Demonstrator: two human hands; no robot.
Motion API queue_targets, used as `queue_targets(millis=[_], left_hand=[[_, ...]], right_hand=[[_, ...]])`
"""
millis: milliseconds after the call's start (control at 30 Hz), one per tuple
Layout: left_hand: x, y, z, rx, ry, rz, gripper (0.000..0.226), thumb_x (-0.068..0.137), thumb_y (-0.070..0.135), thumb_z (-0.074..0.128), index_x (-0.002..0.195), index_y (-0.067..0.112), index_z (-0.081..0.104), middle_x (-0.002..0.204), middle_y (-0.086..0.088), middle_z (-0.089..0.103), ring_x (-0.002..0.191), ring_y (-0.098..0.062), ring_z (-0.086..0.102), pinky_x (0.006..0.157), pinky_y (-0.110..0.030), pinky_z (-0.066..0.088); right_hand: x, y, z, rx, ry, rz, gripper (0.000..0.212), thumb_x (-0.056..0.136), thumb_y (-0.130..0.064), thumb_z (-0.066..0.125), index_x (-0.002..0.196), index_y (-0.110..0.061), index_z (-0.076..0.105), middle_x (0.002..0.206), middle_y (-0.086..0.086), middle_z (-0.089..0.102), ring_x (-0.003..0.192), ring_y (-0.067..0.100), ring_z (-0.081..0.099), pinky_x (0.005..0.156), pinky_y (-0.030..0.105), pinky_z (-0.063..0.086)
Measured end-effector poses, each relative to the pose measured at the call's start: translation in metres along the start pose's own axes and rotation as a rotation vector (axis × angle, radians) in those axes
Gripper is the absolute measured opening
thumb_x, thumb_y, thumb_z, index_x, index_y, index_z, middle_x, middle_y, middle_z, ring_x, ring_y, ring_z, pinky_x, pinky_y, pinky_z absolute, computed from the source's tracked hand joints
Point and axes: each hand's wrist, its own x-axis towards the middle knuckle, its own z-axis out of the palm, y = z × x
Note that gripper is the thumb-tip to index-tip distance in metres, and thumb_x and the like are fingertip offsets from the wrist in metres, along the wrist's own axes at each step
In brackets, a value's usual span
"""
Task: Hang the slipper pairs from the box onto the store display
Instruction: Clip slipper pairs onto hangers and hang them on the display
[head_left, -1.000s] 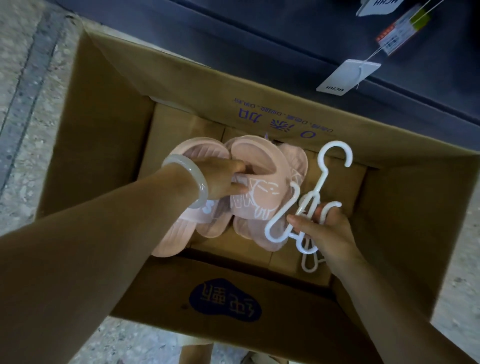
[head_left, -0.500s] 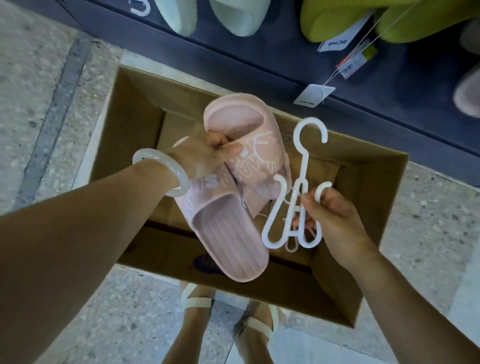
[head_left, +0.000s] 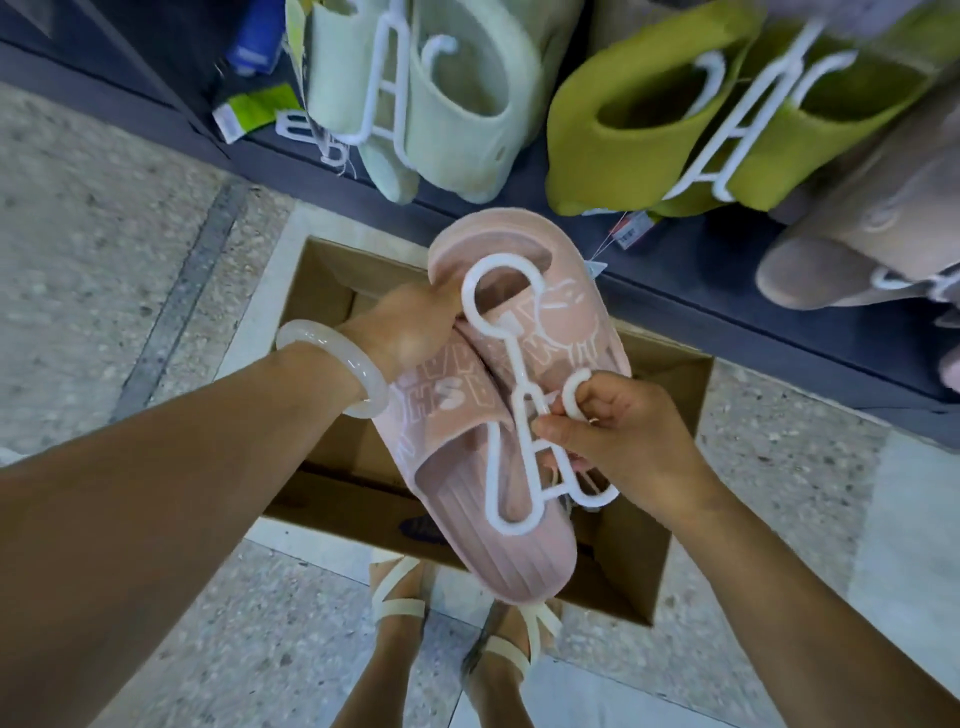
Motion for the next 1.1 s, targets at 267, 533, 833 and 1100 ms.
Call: queue_targets(millis=[267,533,833,1100], left_hand=[[-0.040,0.046,-0.029,-0.673,-0.293,0.050,0.050,0.093,0.053,0.033,0.110,0.018,0.064,0.109,-0.006,0.070,0.096,-0.017,0.067,0.076,-0.021,0.057],[-0.091,0.085,-0.040,0.057,-0.223,0.239,0.045,0.086,0.046,0.057,0.119,0.017,0.062,0.116,0.001,0.063,0.104,-0.013,0.058,0.089,-0.023,0.044],[-0.161,0.136,-0.071,0.184,-0.120,0.244,0.054,0.083,0.065,0.044,0.106,0.021,0.063,0.101,-0.005,0.066,0.095,-0.024,0.063,0.071,-0.027,0.048],[-0.242,0.194,-0.097,0.241,-0.162,0.448,0.053,0.068,0.080,0.048,0.107,0.045,0.057,0.116,0.005,0.063,0.111,-0.020,0.059,0.102,-0.043,0.045]], right_hand=[[-0.030,-0.054,-0.026,0.062,0.019,0.037,0.028,0.070,-0.011,0.078,0.087,0.006,0.064,0.076,0.010,0.072,0.051,0.013,0.068,0.042,0.018,0.049],[-0.083,-0.080,-0.040,0.083,0.167,0.041,0.040,0.068,-0.014,0.081,0.070,-0.011,0.041,0.086,0.013,0.069,0.063,0.022,0.072,0.050,0.029,0.056],[-0.157,-0.110,-0.077,0.129,0.050,-0.055,0.011,0.087,-0.015,0.062,0.082,-0.006,0.064,0.077,0.011,0.068,0.070,0.019,0.062,0.062,0.017,0.051],[-0.218,-0.161,-0.098,0.390,0.074,-0.147,0.014,0.082,-0.009,0.064,0.070,-0.005,0.072,0.059,0.005,0.069,0.049,0.013,0.060,0.050,0.025,0.049]])
